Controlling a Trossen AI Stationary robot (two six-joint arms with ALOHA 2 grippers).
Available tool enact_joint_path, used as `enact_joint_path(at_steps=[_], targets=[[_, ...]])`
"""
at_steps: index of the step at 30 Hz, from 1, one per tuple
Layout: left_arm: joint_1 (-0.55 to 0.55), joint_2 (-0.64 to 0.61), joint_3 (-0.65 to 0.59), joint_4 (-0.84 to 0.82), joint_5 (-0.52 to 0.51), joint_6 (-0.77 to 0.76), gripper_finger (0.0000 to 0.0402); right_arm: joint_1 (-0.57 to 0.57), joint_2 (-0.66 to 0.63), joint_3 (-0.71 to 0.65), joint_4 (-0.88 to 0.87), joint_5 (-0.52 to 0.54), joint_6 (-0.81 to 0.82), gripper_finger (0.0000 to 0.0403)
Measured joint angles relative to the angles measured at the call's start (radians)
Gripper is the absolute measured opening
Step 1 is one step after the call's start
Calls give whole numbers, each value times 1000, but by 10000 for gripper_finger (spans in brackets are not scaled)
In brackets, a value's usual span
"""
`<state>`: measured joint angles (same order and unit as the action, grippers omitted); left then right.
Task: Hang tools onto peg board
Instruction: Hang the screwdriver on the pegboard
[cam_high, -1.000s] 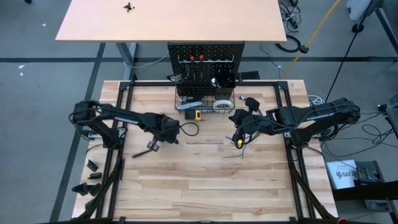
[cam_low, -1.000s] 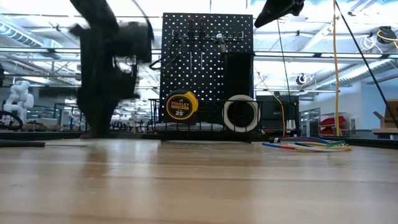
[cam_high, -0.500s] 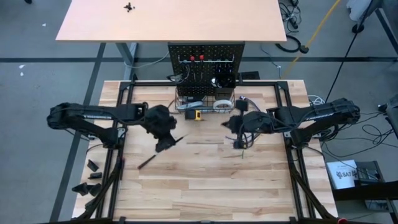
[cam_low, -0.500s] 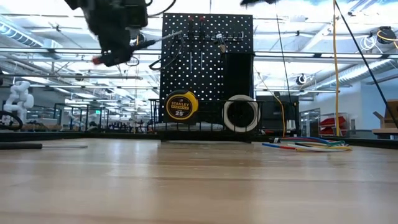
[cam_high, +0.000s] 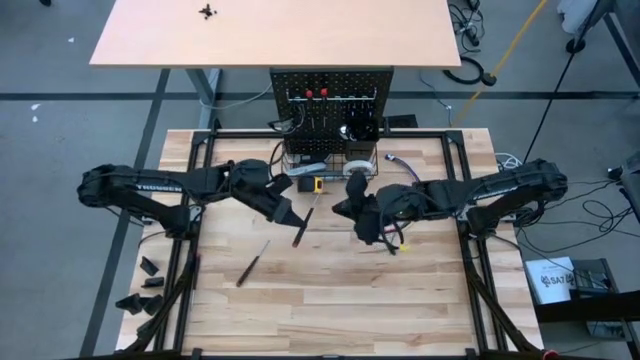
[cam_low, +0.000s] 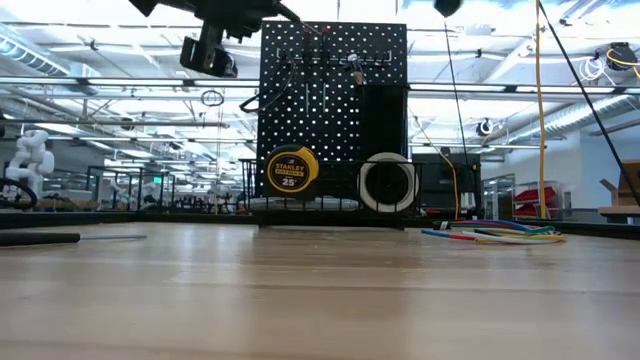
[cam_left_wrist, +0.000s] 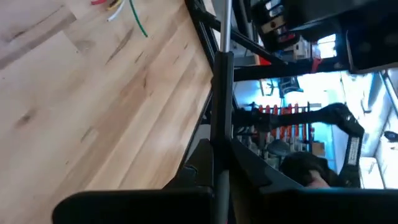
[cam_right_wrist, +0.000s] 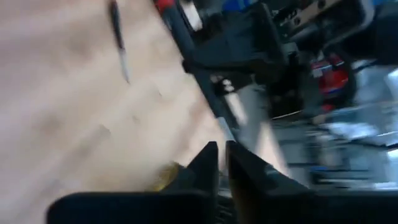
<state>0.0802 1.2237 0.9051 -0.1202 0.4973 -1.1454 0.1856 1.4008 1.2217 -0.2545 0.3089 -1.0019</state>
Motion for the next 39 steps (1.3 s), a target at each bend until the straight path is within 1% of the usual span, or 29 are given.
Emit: enact_joint_path(at_steps=[2,4,7,10,13,15,17,23,30,35,39], targets=[[-6,1,0,14,-1,-25,14,15,17,0,61,73,-111,51],[-14,0,0,38,-1,-28,14,33,33,0,131,127,-185,75],[-18,0,0,52,-14,-28,14,50,62,0,225,137,-268,114],[-18,0,0,65,-16,-27,15,55,97,0,253,146,-342,147],[-18,0,0,67,-15,-27,15,52,127,0,265,191,-374,169],[-18,0,0,69,-4,-24,15,50,144,0,264,218,-390,177],[-18,0,0,69,3,-23,15,47,158,0,264,223,-397,179],[-18,0,0,69,27,-18,15,35,182,0,287,217,-411,170],[-18,0,0,68,34,-19,16,24,189,0,298,241,-458,140],[-18,0,0,69,37,-25,16,24,189,0,304,241,-492,101],[-18,0,0,69,58,-20,17,26,189,0,315,240,-549,49]])
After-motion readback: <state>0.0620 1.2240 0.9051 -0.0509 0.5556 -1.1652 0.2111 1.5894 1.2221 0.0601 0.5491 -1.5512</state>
